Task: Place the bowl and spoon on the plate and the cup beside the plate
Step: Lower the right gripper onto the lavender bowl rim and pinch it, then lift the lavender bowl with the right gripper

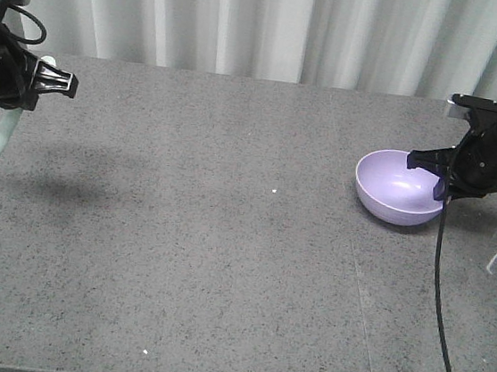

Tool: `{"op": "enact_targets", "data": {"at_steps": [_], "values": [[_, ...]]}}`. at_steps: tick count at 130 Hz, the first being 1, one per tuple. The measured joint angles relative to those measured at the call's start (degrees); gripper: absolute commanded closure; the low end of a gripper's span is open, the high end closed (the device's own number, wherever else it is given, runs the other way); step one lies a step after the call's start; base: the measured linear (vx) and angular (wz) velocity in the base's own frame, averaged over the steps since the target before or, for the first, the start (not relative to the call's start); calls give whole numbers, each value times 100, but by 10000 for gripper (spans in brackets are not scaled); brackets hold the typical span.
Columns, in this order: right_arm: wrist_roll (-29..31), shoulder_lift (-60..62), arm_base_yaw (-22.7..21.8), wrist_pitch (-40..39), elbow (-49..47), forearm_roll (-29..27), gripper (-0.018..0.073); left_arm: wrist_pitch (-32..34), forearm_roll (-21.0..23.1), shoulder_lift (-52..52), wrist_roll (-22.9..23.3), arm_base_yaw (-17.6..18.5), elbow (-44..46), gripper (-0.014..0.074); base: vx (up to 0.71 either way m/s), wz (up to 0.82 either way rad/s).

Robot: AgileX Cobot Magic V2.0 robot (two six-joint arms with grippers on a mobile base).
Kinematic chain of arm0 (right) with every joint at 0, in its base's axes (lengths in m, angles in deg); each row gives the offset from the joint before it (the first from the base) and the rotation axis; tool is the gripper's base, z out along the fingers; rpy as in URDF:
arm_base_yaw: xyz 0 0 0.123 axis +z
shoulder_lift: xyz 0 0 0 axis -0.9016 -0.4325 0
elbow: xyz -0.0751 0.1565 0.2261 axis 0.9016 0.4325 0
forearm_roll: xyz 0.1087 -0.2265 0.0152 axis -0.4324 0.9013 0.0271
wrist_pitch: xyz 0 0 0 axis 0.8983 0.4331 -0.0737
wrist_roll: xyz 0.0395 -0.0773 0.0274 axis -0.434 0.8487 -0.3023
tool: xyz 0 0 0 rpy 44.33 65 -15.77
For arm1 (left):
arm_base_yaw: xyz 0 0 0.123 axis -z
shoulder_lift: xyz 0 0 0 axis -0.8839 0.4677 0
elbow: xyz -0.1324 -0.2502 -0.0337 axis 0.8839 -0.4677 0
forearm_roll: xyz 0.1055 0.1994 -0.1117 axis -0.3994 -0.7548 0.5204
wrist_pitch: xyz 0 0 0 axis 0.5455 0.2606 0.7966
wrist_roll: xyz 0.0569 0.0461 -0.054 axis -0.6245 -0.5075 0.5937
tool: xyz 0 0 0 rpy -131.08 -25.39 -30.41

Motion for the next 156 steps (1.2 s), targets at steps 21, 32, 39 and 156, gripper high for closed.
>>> {"op": "enact_targets", "data": {"at_steps": [21, 32, 39, 156], "values": [[61, 211, 0, 100, 5, -25, 564, 0, 0, 0, 0, 0, 0, 604, 0, 0], [82, 456, 0, 119, 5, -25, 564, 0, 0, 0, 0, 0, 0, 604, 0, 0], [101, 688, 0, 132, 5, -25, 564, 0, 0, 0, 0, 0, 0, 604, 0, 0], [250, 2595, 5, 249, 618, -25, 563, 0, 0, 0, 0, 0, 0, 604, 0, 0]]}}
